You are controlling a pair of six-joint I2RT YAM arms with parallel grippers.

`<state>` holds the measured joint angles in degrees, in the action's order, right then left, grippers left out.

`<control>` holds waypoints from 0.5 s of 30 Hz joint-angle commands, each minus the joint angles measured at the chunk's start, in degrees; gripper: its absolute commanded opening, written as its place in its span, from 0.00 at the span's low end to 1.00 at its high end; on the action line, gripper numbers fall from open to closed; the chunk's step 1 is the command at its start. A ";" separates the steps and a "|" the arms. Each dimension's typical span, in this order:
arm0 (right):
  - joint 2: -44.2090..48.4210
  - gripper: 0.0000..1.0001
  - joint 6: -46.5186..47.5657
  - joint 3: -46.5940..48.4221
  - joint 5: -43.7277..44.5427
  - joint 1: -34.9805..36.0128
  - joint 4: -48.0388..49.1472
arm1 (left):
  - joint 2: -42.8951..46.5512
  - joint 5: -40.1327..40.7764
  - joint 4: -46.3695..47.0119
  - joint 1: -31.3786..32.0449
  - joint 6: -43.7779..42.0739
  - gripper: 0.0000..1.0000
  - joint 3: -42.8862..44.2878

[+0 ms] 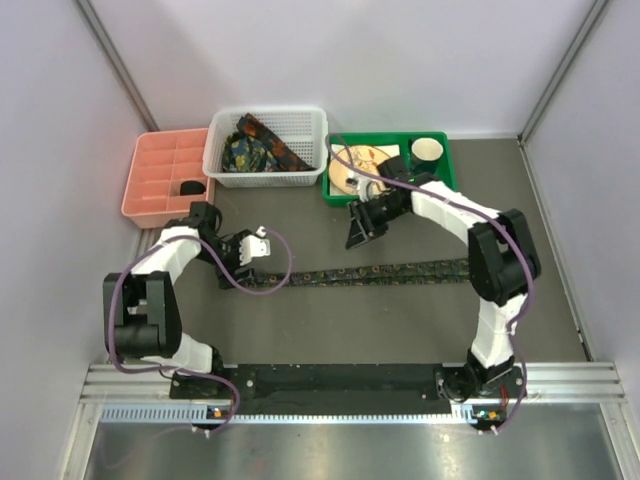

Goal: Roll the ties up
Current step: Roll the tie at the center of the board.

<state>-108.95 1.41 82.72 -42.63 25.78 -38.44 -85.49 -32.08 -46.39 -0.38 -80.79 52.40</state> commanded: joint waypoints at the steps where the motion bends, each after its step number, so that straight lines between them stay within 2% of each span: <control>1: -4.95 0.36 -14.48 2.27 -5.53 6.11 9.85 | -1.78 -2.72 -4.67 -1.73 -5.16 0.77 1.47; 9: -13.04 0.20 -21.97 7.28 -6.32 14.55 14.87 | -4.68 -3.43 -6.52 -1.73 -8.06 0.69 1.83; 13: -16.55 0.17 -24.95 8.78 -6.06 15.96 16.81 | -4.24 -4.84 -4.68 -1.64 -7.55 0.67 0.42; 15: -17.17 0.16 -26.10 9.21 -5.71 16.58 18.74 | -4.16 -4.31 -2.83 -1.64 -6.66 0.63 -0.63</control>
<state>-124.62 -20.05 88.82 -47.70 41.28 -25.63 -90.19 -33.65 -50.43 -2.00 -86.78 52.71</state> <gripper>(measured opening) 0.167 0.663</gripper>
